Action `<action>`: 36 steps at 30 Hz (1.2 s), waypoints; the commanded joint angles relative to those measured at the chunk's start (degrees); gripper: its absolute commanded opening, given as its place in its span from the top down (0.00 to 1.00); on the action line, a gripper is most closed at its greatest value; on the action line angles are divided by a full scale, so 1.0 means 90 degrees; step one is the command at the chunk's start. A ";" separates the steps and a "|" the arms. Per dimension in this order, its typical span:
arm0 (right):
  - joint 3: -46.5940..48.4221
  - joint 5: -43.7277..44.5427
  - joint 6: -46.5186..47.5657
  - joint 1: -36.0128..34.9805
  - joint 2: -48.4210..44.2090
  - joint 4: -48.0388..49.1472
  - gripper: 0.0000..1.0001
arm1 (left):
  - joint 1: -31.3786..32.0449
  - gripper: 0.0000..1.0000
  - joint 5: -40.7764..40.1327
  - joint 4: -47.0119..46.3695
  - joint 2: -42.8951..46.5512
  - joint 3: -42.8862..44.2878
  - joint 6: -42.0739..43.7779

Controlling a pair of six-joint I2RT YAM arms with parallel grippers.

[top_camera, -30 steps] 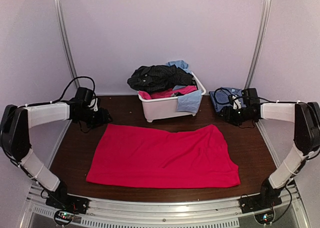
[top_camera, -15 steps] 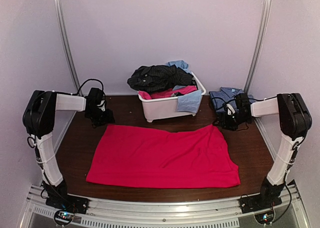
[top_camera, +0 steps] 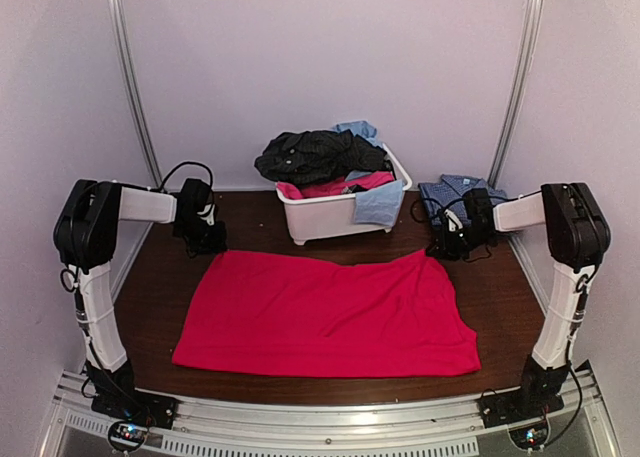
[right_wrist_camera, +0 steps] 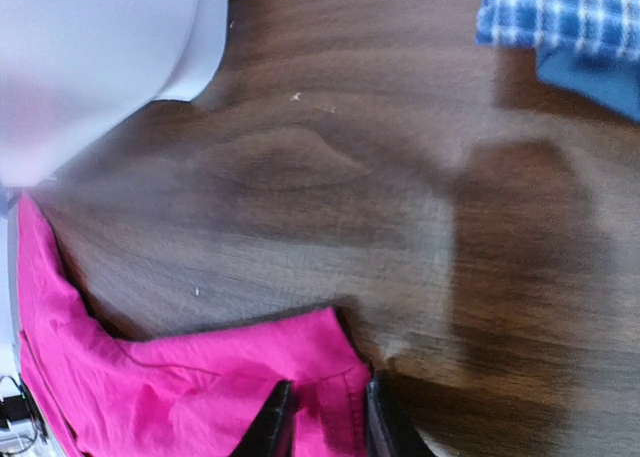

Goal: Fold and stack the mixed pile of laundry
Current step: Pick up the 1/3-folded T-shirt from the center of the board, then fold the 1/3-folded T-shirt at the center of the board.

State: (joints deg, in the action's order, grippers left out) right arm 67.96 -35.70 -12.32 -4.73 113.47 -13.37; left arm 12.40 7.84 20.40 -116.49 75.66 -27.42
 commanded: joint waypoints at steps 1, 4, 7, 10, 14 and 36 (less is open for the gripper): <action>0.0188 -0.0169 0.0002 0.0013 -0.0066 -0.0203 0.98 | -0.0049 0.98 0.0147 -0.0328 -0.0050 0.0056 0.0059; 0.0322 0.0096 -0.0029 0.0017 -0.0420 -0.0293 1.00 | -0.0050 1.00 0.0131 -0.0376 0.0177 0.0053 0.0064; 0.0291 0.0224 -0.0084 0.0019 -0.0879 -0.0332 1.00 | -0.0049 1.00 0.0085 -0.0456 0.0658 -0.0181 0.0095; 0.0048 0.0181 -0.0149 -0.0014 -0.1384 -0.0336 1.00 | -0.0045 1.00 0.0046 -0.0439 0.1189 -0.0500 0.0157; -0.0508 0.0129 -0.0009 -0.0279 -0.2004 -0.0634 1.00 | -0.0049 1.00 0.0067 -0.0322 0.1894 -0.1106 0.0219; -0.3587 -0.0078 -0.1181 -0.2550 -0.4098 -0.1463 0.89 | -0.0050 1.00 -0.0613 0.0339 0.3379 -0.3315 -0.0158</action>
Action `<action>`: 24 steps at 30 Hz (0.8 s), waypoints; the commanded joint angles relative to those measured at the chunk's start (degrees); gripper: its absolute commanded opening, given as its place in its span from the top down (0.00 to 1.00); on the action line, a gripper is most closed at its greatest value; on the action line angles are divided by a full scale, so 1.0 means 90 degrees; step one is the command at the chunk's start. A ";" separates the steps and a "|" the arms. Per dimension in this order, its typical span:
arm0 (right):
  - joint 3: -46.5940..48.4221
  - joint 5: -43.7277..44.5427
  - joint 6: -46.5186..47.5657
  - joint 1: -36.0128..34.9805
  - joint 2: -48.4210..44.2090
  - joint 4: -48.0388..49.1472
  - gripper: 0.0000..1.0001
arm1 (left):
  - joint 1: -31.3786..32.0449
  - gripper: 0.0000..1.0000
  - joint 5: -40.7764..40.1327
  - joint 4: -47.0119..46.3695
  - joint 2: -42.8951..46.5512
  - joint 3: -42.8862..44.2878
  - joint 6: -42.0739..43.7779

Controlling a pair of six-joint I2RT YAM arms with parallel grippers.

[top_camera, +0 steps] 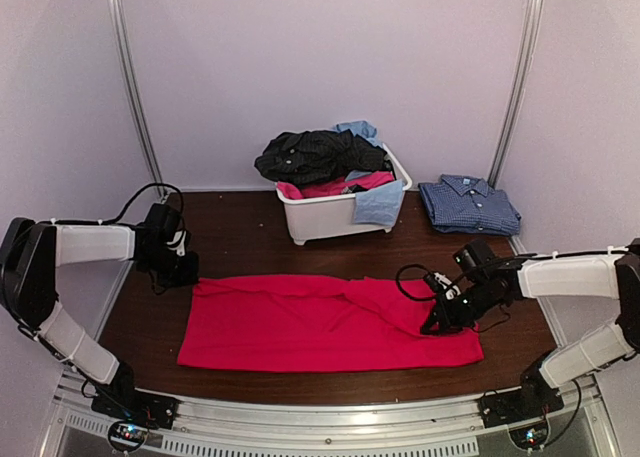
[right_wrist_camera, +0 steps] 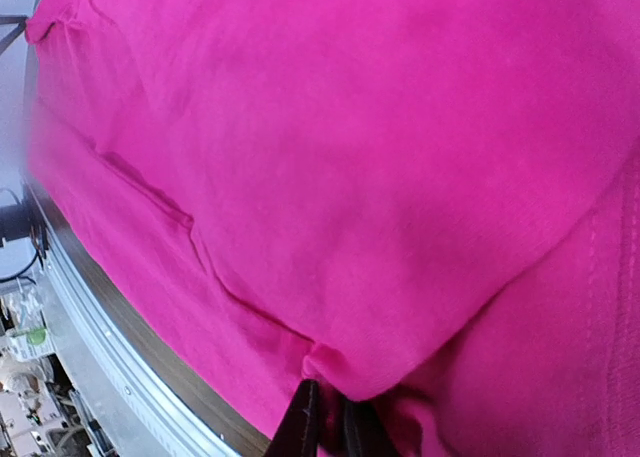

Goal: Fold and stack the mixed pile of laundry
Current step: Fold the 1/3-folded T-shirt at the center of the board.

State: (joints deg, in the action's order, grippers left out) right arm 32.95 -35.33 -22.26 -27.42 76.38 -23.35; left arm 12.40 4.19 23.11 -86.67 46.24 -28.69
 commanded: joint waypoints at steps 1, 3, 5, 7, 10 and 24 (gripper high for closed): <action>0.0497 -0.0083 -0.0028 -0.0023 0.0039 -0.0448 0.79 | -0.0045 1.00 -0.0219 0.0048 0.0090 -0.0049 -0.0007; 0.0877 0.0073 -0.0002 -0.0021 -0.0097 -0.0425 0.57 | -0.0050 1.00 -0.0222 0.0017 0.0136 -0.0059 -0.0006; 0.1196 0.0289 -0.0054 0.0129 -0.0288 -0.0265 0.43 | -0.0048 1.00 -0.0182 0.0020 0.0132 -0.0030 0.0029; 0.1482 0.0343 -0.0093 0.0521 -0.0329 -0.0216 0.39 | -0.0050 1.00 -0.0117 0.0029 0.0129 0.0017 0.0061; 0.1708 0.0414 -0.0107 0.1196 -0.0137 -0.0251 0.39 | -0.0050 1.00 -0.0111 0.0032 0.0152 0.0064 0.0081; 0.1553 0.0283 -0.0653 0.1469 0.1569 0.0804 0.44 | -0.0050 1.00 -0.0022 -0.0092 0.0221 -0.0040 0.0072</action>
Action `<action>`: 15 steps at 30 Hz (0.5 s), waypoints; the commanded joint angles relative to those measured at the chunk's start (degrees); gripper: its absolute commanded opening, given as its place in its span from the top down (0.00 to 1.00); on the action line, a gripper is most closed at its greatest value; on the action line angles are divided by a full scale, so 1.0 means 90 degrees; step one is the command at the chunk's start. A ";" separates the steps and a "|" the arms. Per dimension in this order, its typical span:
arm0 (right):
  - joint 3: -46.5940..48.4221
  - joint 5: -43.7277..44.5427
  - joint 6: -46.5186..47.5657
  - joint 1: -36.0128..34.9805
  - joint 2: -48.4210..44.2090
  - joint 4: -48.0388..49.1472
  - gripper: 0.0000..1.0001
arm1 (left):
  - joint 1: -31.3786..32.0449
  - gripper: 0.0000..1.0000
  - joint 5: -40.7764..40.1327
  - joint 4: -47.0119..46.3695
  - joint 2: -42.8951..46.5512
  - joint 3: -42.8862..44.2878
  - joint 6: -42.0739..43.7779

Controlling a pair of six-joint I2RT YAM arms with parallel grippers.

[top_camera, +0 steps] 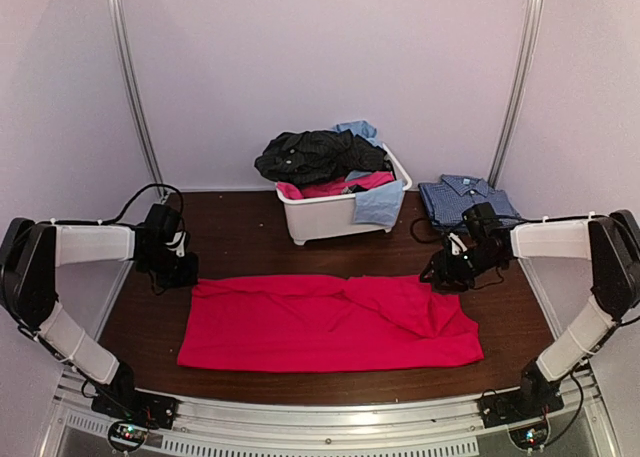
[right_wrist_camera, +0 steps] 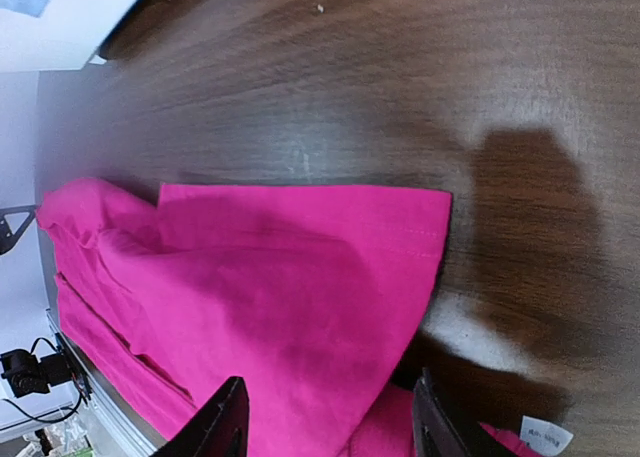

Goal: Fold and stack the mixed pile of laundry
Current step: Fold the 1/3-folded T-shirt at the center of the board.

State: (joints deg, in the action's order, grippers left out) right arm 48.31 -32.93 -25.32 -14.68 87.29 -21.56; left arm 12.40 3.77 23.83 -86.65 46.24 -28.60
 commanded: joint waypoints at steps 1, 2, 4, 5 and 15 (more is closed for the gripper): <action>-0.0171 0.0056 -0.0359 0.0049 0.0453 0.0722 0.44 | -0.0050 1.00 0.0026 -0.0181 0.0236 -0.0041 0.0061; -0.0152 0.0102 -0.0398 0.0054 0.0556 0.0799 0.45 | -0.0050 1.00 0.0024 -0.0183 0.0247 -0.0040 0.0062; -0.0070 0.0206 -0.0395 0.0049 0.0758 0.0862 0.45 | -0.0050 1.00 0.0030 -0.0184 0.0255 -0.0037 0.0060; -0.0030 0.0252 -0.0379 0.0049 0.0858 0.0878 0.45 | -0.0048 1.00 0.0030 -0.0195 0.0261 -0.0045 0.0062; 0.0559 0.0636 -0.0237 0.0045 0.1970 0.1068 0.51 | -0.0050 1.00 0.0118 -0.0340 0.0180 -0.0063 0.0043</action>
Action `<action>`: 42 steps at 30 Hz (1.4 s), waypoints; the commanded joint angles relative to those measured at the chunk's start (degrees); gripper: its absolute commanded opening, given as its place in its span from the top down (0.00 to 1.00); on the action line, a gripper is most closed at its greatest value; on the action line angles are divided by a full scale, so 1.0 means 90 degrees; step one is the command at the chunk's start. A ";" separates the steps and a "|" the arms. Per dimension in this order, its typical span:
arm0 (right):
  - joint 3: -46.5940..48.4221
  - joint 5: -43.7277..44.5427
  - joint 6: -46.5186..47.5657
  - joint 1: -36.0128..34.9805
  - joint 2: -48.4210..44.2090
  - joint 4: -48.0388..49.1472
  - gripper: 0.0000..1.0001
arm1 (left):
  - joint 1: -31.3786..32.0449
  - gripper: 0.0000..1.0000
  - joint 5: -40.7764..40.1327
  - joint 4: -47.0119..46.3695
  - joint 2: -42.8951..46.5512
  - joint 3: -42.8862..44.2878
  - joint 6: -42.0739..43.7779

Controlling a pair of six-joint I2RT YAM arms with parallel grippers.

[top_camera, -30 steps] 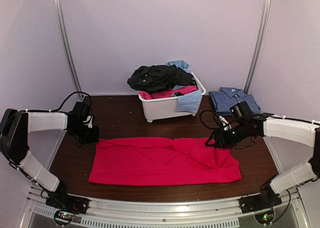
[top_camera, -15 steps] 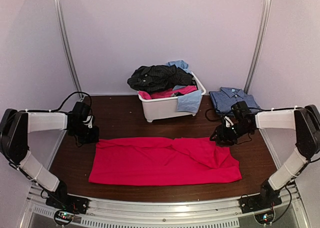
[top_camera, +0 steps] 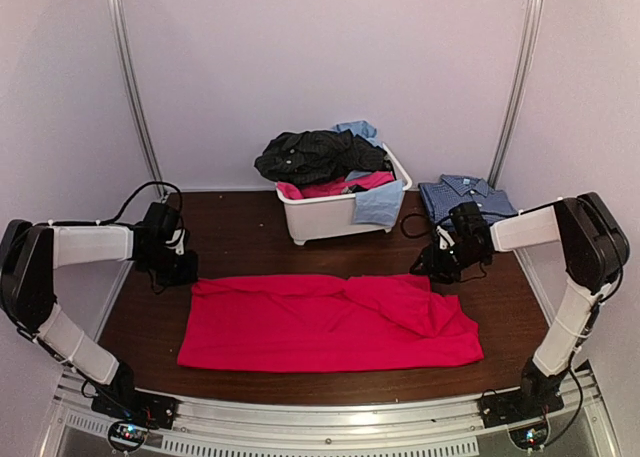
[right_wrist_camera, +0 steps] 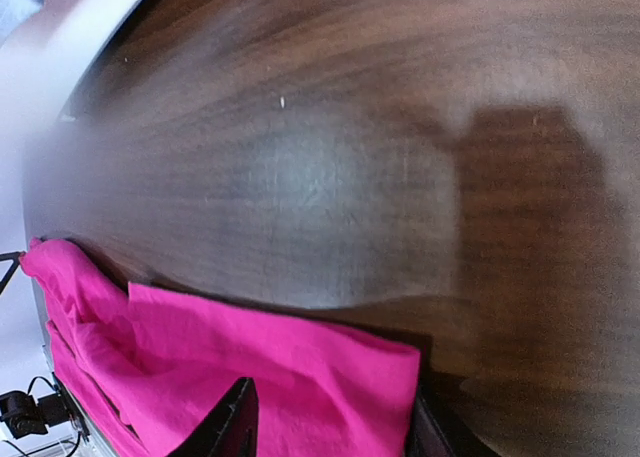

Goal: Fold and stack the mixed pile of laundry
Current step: Fold the 1/3-folded T-shirt at the center of the board.

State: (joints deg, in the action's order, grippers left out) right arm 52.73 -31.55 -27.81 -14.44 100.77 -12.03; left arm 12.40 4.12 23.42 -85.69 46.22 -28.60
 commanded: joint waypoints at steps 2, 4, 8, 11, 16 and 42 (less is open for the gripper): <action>0.0125 0.0535 0.0101 -0.0002 0.0595 0.0030 0.55 | -0.0050 1.00 0.0080 -0.0306 0.0078 -0.0053 0.0048; 0.0190 0.0577 0.0170 -0.0007 0.0701 -0.0002 0.66 | -0.0048 1.00 0.0081 -0.0304 0.0065 -0.0033 0.0050; 0.0248 0.0602 0.0233 -0.0006 0.0541 0.0071 0.96 | -0.0049 1.00 0.0059 -0.0388 0.0014 -0.0002 0.0081; 0.0461 0.0804 0.0385 0.0030 0.0212 0.0010 1.00 | -0.0049 1.00 0.0155 -0.0591 -0.0049 0.0063 0.0118; 0.1010 0.1139 0.0676 0.0289 -0.0564 0.0014 1.00 | -0.0050 1.00 0.0304 -0.0757 -0.0175 0.0587 0.0230; 0.2658 -0.0278 0.2941 0.0699 -0.0363 0.0439 1.00 | -0.0050 1.00 -0.0058 -0.2072 -0.0783 0.1077 0.1262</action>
State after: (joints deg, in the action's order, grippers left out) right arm 79.40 -29.80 -2.68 -8.32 102.35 -9.19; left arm 12.40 5.82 8.69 -97.73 58.46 -21.21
